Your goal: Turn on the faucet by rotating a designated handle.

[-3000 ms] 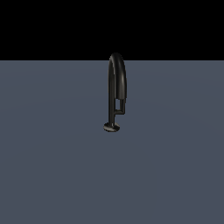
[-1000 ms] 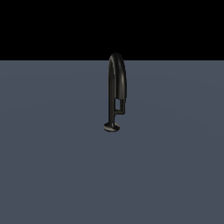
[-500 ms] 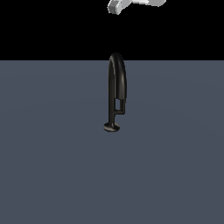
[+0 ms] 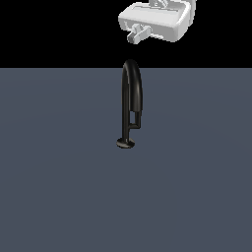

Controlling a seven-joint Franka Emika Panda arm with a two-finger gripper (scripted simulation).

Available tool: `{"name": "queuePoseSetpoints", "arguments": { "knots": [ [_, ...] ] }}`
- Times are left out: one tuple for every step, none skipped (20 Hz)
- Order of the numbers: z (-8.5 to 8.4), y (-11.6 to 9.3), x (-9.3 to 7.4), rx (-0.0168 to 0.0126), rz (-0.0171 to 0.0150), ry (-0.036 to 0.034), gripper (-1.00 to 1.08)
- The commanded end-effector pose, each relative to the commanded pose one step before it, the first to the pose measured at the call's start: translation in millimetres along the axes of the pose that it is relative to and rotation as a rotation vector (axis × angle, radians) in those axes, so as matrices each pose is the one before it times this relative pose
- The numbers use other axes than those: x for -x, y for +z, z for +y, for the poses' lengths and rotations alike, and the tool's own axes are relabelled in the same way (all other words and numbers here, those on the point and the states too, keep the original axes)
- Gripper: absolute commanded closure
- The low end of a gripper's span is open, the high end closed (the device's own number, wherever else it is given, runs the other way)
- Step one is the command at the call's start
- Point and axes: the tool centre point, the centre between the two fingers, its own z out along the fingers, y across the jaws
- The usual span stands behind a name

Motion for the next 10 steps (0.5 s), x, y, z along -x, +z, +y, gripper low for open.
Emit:
{"name": "queuePoseSetpoints", "arguments": {
  "knots": [
    [-1.36,1.42,-17.45,-0.03792,-0.04483,0.03664,1.08],
    [-0.59,0.54,-7.05,-0.01533,-0.01798,0.01499,1.08],
    [-0.60,0.54,-7.12,-0.01551,-0.01820,0.01517,1.08],
    [-0.61,0.55,-7.20,-0.01572,-0.01842,0.01537,1.08],
    [-0.61,0.55,-7.30,-0.01594,-0.01867,0.01559,1.08],
    [-0.62,0.55,-7.40,-0.01617,-0.01893,0.01582,1.08],
    [-0.64,0.56,-7.50,-0.01642,-0.01921,0.01607,1.08],
    [-0.65,0.57,-7.61,-0.01669,-0.01950,0.01634,1.08],
    [-0.66,0.57,-7.74,-0.01699,-0.01983,0.01665,1.08],
    [-0.68,0.59,-7.87,-0.01730,-0.02017,0.01696,1.08]
  ]
}}
